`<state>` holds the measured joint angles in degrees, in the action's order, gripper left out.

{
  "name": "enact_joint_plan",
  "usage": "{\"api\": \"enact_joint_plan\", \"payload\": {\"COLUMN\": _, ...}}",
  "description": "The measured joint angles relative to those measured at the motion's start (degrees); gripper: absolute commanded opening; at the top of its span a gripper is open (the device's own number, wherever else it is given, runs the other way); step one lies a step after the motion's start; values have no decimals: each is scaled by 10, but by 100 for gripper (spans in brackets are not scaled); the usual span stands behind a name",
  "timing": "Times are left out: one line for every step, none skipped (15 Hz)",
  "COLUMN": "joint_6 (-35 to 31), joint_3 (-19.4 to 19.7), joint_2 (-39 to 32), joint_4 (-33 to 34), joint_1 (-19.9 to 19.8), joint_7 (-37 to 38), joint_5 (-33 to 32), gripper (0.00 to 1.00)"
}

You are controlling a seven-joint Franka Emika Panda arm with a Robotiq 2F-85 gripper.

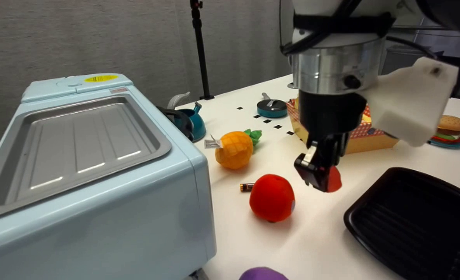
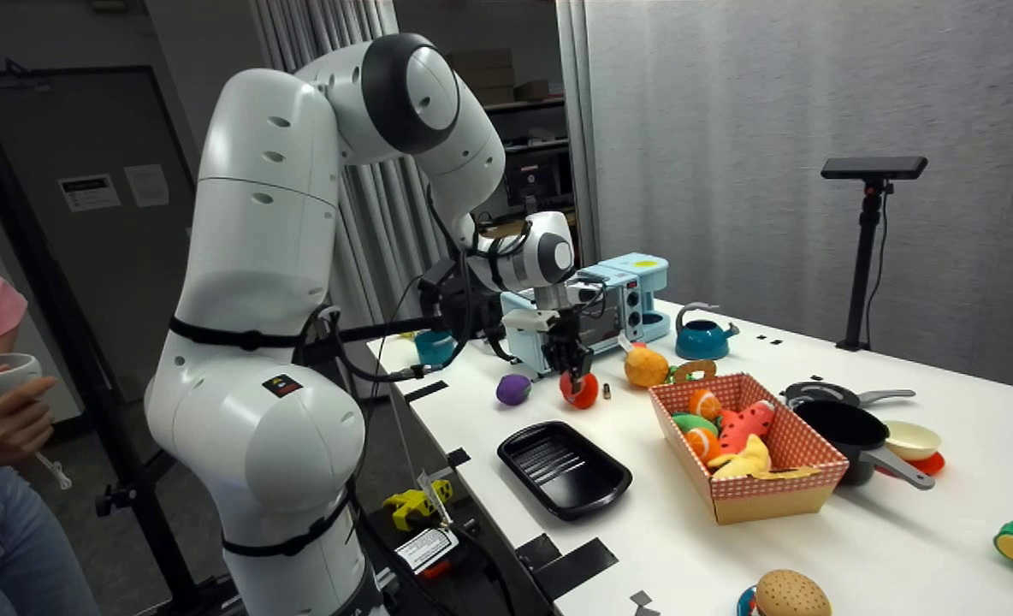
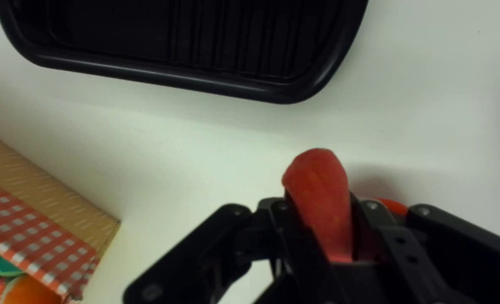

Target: Put the orange and apple plush toys inside the basket

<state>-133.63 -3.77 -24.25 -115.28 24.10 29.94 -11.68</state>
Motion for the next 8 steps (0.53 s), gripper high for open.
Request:
{"api": "enact_joint_plan", "payload": {"joint_6": 8, "joint_3": 2, "joint_2": 12, "joint_4": -3, "joint_1": -4, "joint_7": 4, "joint_5": 0, "gripper": 5}}
{"api": "enact_joint_plan", "payload": {"joint_6": 14, "joint_3": 4, "joint_2": 24, "joint_4": -7, "joint_1": -9, "joint_7": 9, "joint_5": 0, "gripper": 5}}
{"api": "enact_joint_plan", "payload": {"joint_6": 20, "joint_3": 5, "joint_2": 35, "joint_4": -9, "joint_1": -14, "joint_7": 14, "joint_5": 0, "gripper": 5}}
{"api": "enact_joint_plan", "payload": {"joint_6": 25, "joint_3": 7, "joint_2": 46, "joint_4": -12, "joint_1": -20, "joint_7": 19, "joint_5": 0, "gripper": 5}}
{"api": "enact_joint_plan", "payload": {"joint_6": 29, "joint_3": 8, "joint_2": 56, "joint_4": -15, "joint_1": -27, "joint_7": 23, "joint_5": 0, "gripper": 5}}
{"api": "enact_joint_plan", "payload": {"joint_6": 32, "joint_3": 9, "joint_2": 66, "joint_4": -17, "joint_1": -35, "joint_7": 27, "joint_5": 0, "gripper": 5}}
{"api": "enact_joint_plan", "payload": {"joint_6": 33, "joint_3": 11, "joint_2": 74, "joint_4": -19, "joint_1": -43, "joint_7": 30, "joint_5": 0, "gripper": 5}}
{"api": "enact_joint_plan", "payload": {"joint_6": 34, "joint_3": 12, "joint_2": 81, "joint_4": -21, "joint_1": -51, "joint_7": 33, "joint_5": 0, "gripper": 5}}
